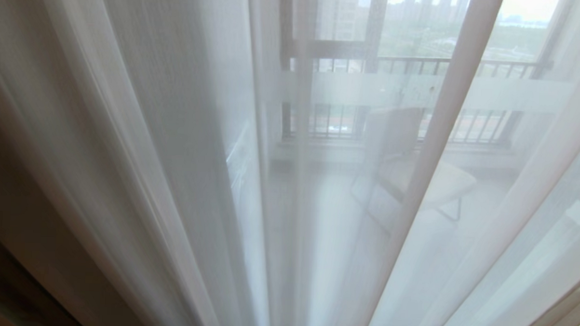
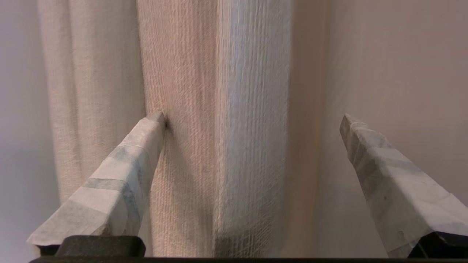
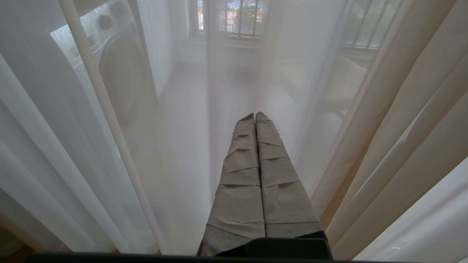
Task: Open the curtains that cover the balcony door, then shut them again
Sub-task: Close the outer curtains on both sides
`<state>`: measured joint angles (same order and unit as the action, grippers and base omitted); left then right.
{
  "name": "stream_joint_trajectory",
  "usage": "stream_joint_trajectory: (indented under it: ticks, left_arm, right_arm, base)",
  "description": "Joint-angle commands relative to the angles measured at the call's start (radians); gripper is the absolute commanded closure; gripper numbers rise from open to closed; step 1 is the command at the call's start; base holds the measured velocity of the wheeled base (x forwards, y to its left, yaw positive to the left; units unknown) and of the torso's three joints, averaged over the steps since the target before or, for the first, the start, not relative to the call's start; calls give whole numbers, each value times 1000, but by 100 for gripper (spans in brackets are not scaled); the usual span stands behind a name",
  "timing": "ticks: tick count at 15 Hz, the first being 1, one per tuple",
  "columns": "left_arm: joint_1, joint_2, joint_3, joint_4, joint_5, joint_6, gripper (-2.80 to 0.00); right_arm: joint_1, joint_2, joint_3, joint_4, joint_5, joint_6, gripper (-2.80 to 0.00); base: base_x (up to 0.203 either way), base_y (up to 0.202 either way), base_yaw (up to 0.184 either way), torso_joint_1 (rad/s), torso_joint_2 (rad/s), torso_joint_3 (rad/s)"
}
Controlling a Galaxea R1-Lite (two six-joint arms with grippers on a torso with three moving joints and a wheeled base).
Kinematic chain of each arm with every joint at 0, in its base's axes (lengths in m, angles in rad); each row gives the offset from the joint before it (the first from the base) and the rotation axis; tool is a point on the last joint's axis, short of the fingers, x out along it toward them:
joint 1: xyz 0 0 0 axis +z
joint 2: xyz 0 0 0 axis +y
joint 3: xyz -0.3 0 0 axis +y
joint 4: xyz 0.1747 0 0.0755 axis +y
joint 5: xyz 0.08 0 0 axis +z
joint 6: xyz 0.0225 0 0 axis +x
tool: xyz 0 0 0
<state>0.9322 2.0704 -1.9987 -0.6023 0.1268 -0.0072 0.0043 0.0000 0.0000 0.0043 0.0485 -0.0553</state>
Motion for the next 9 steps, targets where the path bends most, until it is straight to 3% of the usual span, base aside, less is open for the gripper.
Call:
stream_joint_trajectory:
  ticks: [1,9]
  left_arm:
    - [14,5,-2,-5,4,0,-280]
    - [45,19,3,-75,6,-4,-280]
  right_arm:
    - [0,0,0,0,1,-1,0]
    - [0,0,0,0,1,-1,0]
  base:
    - [0,0,0,0,0,0]
    - [0,0,0,0,0,0]
